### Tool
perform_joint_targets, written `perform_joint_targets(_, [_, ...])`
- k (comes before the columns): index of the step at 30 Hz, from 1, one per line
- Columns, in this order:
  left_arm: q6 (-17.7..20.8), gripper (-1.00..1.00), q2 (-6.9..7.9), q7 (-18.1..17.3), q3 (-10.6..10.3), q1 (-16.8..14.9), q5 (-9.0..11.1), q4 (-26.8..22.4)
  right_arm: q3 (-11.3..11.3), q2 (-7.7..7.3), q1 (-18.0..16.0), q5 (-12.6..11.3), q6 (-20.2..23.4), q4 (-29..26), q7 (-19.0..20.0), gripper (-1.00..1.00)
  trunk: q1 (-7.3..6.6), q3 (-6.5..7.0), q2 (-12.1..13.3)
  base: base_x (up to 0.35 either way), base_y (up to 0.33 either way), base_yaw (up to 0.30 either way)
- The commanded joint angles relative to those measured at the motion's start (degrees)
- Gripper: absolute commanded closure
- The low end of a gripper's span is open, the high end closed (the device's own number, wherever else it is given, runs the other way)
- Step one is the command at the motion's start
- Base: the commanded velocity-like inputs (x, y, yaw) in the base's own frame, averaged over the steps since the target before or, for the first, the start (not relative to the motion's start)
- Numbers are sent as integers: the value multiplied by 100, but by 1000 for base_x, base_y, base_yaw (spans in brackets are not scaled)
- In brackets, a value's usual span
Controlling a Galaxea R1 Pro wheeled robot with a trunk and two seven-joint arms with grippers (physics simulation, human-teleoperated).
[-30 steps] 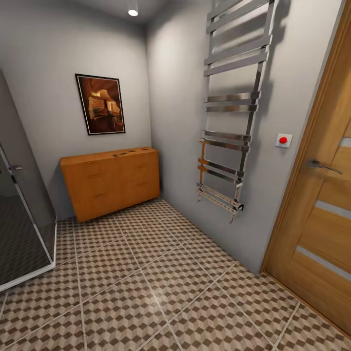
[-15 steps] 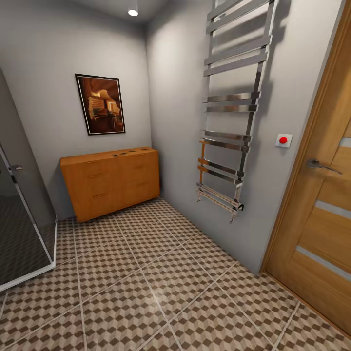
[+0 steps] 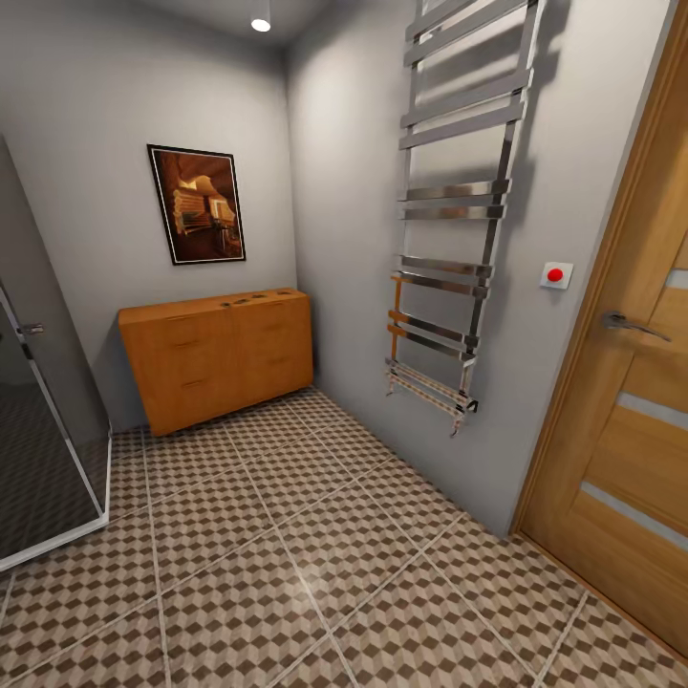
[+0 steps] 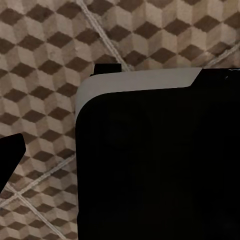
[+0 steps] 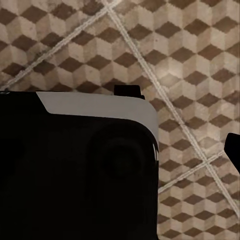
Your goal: Take the four mousetraps from the cabinet in the bathroom and place them on the bathroom floor. Make sure all four end up on the same floor surface, and ensure that at least two of them are either under or directly next to the same bathroom sink.
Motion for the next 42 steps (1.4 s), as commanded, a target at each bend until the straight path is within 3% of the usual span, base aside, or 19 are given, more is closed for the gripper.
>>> perform_joint_targets(1, [-10,-100,1,-2,1,-3,-2,2,3,-8,-4,2,-20,7,-3,-100,0,-6,-3,0,0,0])
perform_joint_targets(31, [-5,-100,-8,-34,-1,-3,-15,2,-18,-150,-4,-31,-22,39,-3,-100,0,-6,-3,2,0,0])
perform_joint_targets(42, [17,-100,0,-29,0,-3,-35,2,-22,-143,-4,-33,-19,41,-3,-100,0,-6,-3,204,0,0])
